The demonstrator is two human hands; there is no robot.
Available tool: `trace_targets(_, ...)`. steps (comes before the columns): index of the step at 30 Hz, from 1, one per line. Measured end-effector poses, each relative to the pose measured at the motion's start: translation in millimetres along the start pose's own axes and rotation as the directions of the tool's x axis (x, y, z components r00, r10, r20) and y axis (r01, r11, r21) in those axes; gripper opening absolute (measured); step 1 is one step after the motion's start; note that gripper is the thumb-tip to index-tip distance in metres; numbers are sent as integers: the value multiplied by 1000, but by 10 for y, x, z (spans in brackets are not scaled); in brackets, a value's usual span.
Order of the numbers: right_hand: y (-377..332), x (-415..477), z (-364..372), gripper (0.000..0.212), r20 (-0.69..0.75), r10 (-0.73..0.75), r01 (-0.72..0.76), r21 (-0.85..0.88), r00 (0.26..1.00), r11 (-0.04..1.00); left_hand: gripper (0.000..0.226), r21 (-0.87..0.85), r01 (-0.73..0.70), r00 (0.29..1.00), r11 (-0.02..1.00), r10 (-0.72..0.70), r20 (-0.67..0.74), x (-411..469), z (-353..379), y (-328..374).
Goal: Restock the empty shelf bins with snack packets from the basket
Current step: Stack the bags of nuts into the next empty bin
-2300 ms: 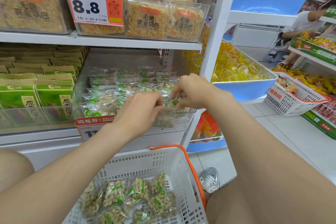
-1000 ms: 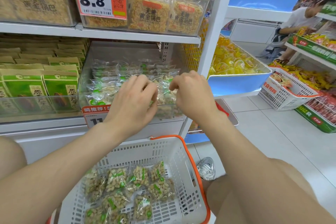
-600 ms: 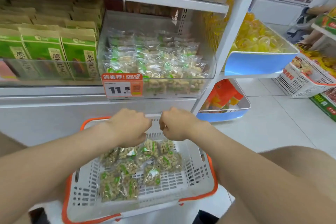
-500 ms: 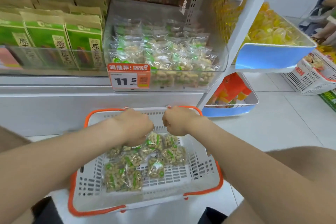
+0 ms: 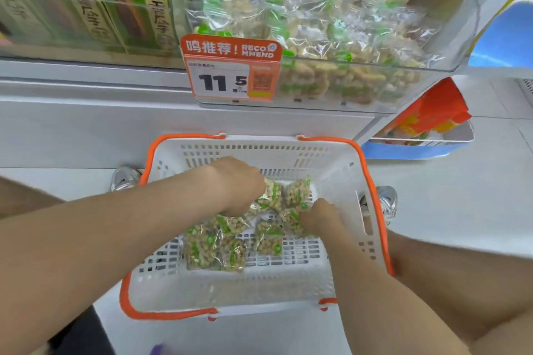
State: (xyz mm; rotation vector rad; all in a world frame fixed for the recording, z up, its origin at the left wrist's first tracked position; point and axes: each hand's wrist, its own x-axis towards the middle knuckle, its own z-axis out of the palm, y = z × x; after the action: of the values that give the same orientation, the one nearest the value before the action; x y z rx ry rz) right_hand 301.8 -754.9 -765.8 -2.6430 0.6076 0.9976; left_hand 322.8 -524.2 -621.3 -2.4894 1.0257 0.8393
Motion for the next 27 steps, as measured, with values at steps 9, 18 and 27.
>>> trace_targets(9, -31, 166, 318, 65, -17, -20, 19, -87, 1000, 996, 18, -62, -5, 1000, 998, 6, 16, 24, 83, -46)
trace_targets(18, -538, -357, -453, 58, 260, -442, 472, -67, 859, 879, 16, -172, 44, 995, 984, -58, -77, -235, -126, -19)
trace_targets(27, -1009, -1634, -1560, 46, 242, -683, 682, 101, 690, 725, 45, -450, 9, 916, 893, -188, -354, -830, -632, -206)
